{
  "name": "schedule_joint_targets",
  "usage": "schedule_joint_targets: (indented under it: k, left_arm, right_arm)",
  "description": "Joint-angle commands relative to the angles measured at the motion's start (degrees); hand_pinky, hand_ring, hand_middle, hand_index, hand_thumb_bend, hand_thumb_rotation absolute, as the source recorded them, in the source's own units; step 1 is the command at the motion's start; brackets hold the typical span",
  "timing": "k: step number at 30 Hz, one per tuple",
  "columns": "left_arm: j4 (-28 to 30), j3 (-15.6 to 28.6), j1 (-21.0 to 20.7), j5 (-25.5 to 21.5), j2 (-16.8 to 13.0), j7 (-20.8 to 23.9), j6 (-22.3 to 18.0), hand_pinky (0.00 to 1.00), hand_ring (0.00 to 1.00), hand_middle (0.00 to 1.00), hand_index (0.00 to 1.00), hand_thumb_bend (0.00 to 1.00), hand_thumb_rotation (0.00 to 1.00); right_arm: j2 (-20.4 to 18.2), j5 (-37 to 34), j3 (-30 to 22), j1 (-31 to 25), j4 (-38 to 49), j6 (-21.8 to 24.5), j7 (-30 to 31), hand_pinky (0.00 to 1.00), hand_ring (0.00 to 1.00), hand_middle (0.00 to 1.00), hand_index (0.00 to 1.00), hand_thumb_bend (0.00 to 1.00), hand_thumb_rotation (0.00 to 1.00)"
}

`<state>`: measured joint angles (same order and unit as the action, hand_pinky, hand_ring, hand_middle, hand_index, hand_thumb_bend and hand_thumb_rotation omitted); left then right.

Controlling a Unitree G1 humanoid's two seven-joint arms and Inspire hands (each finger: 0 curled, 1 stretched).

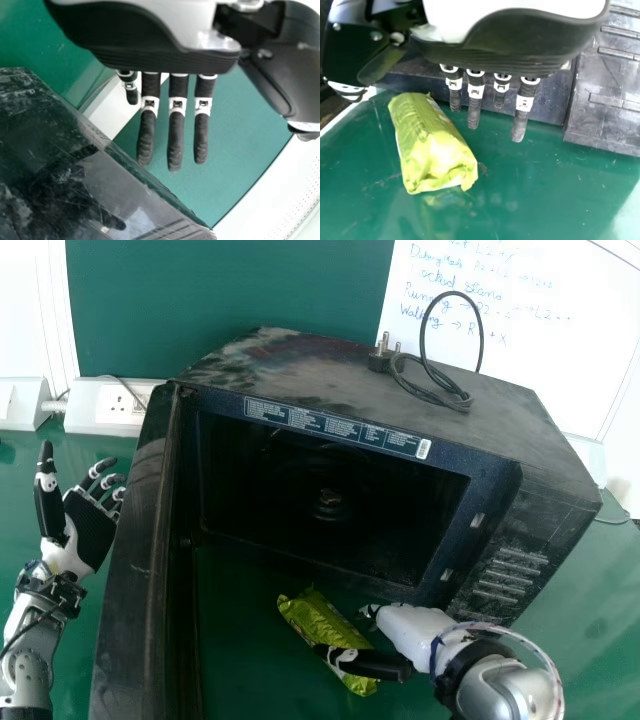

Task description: Put biscuit inside oven

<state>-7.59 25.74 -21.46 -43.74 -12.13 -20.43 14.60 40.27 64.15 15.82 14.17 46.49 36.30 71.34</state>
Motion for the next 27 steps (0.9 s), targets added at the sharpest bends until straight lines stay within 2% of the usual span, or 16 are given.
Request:
schedule_joint_targets:
  k: [1,14,19,27]
  left_arm:
    - [-0.2,0.6,0.3,-0.5,-0.5,-0.4,0.5,0.23,0.32,0.41,0.49,0.52,0.08]
    - [0.9,0.4,0.5,0.0,-0.1,1.0,0.5,0.23,0.32,0.4,0.49,0.52,0.08]
    - [0.5,0.5,0.4,-0.4,-0.3,0.6,0.7,0.23,0.32,0.41,0.49,0.52,0.08]
    - [0.3,0.5,0.4,-0.4,-0.5,-0.5,0.6,0.23,0.32,0.41,0.49,0.52,0.08]
  right_arm:
    - [-1.3,1.1,-0.9,-0.8,-0.6,-1.1,0.8,0.72,0.82,0.88,0.97,0.89,0.44]
    - [-6.9,7.0,-1.9,-1.7,-3.4,-6.3,2.8,0.74,0.81,0.87,0.97,0.9,0.43]
    - [-9.1,9.7,-1.9,-1.6,-4.8,-8.4,4.0,0.82,0.84,0.88,0.97,0.88,0.43]
    - [-12.5,12.6,-2.4,-2.5,-7.1,-11.7,3.4,0.77,0.81,0.87,0.97,0.88,0.42]
